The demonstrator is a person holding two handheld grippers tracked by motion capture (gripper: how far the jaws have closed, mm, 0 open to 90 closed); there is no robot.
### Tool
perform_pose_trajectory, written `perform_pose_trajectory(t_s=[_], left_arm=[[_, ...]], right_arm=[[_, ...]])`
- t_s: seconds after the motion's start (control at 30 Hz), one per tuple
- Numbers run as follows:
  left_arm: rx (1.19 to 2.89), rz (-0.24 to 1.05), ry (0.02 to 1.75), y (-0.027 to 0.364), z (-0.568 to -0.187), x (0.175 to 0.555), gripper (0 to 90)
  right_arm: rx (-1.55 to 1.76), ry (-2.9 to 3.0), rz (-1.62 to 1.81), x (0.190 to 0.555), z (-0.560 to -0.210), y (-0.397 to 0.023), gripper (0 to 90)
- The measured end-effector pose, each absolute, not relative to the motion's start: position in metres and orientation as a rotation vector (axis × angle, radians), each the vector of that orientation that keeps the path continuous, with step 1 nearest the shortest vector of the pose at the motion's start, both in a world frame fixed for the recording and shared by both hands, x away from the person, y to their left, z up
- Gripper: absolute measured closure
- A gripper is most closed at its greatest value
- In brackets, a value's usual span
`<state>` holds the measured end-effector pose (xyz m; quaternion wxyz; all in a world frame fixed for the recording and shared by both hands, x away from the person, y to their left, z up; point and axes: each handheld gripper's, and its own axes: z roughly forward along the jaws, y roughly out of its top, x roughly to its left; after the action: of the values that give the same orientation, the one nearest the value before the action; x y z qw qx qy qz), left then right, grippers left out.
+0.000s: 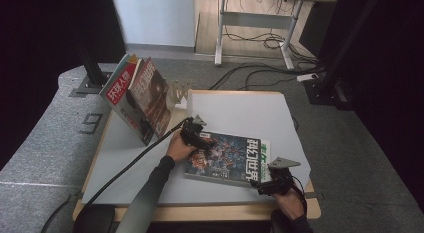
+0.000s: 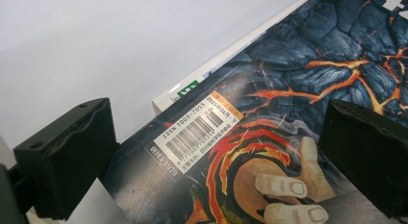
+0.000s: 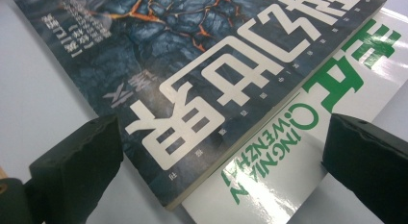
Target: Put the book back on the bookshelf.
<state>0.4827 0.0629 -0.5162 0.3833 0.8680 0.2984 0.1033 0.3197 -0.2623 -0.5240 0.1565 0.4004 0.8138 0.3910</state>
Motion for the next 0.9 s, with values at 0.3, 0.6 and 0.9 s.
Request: perform_pose_trajectory(t_s=[0.3,0.6,0.9], left_arm=[[2.245,0.257,0.77,0.062,-0.514,0.477,0.0],[2.255,0.264,0.762,0.066,-0.513,0.462,0.0],[2.263,0.243,0.752,0.079,-0.512,0.444,0.0]], right_arm=[[1.161,2.324,1.102,0.322,-0.523,-0.266,0.0],[1.221,2.271,1.086,0.331,-0.524,-0.28,0.0],[1.278,2.225,1.095,0.343,-0.526,-0.293,0.0]])
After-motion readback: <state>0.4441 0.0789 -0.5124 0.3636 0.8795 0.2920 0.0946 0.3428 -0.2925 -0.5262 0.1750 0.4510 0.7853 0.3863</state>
